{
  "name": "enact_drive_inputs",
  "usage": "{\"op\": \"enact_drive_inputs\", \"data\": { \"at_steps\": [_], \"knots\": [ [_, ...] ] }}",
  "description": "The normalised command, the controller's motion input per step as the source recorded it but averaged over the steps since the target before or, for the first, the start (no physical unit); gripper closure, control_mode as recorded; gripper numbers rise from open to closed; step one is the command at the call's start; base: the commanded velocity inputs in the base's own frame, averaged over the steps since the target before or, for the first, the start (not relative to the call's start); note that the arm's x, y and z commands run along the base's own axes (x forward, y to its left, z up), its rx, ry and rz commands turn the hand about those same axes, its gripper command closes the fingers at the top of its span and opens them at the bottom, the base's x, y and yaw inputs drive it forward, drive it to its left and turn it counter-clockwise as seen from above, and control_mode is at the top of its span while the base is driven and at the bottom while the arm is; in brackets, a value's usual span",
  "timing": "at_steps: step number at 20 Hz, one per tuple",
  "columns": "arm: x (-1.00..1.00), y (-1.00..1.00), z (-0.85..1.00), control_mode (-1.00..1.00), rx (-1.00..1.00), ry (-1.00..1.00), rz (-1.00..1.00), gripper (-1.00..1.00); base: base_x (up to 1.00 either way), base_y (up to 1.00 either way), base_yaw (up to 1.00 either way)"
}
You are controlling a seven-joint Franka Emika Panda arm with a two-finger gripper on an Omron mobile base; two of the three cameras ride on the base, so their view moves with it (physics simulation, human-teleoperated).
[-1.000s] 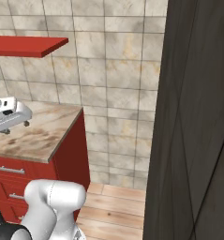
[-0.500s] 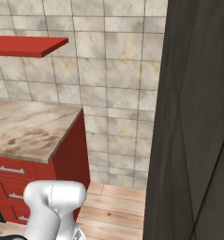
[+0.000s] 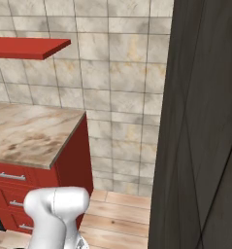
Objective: Take the pizza cutter from the drawer on the left and place it on the dining counter for cutting.
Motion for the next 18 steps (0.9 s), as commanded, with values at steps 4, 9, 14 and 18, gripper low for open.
{"op": "enact_drive_inputs", "data": {
  "at_steps": [4, 9, 14, 18],
  "knots": [
    [0.00, 0.21, -0.76, -1.00, -0.21, -0.16, 0.23, -1.00, 0.00, 0.00, 0.00],
    [0.00, 0.26, -0.56, -1.00, -0.19, -0.25, 0.21, -1.00, 0.00, 0.00, 0.00],
    [0.00, 0.27, -0.57, -1.00, -0.18, -0.26, 0.18, -1.00, 0.00, 0.00, 0.00],
    [0.00, 0.28, -0.51, -1.00, -0.14, -0.26, 0.14, -1.00, 0.00, 0.00, 0.00]
  ]
}}
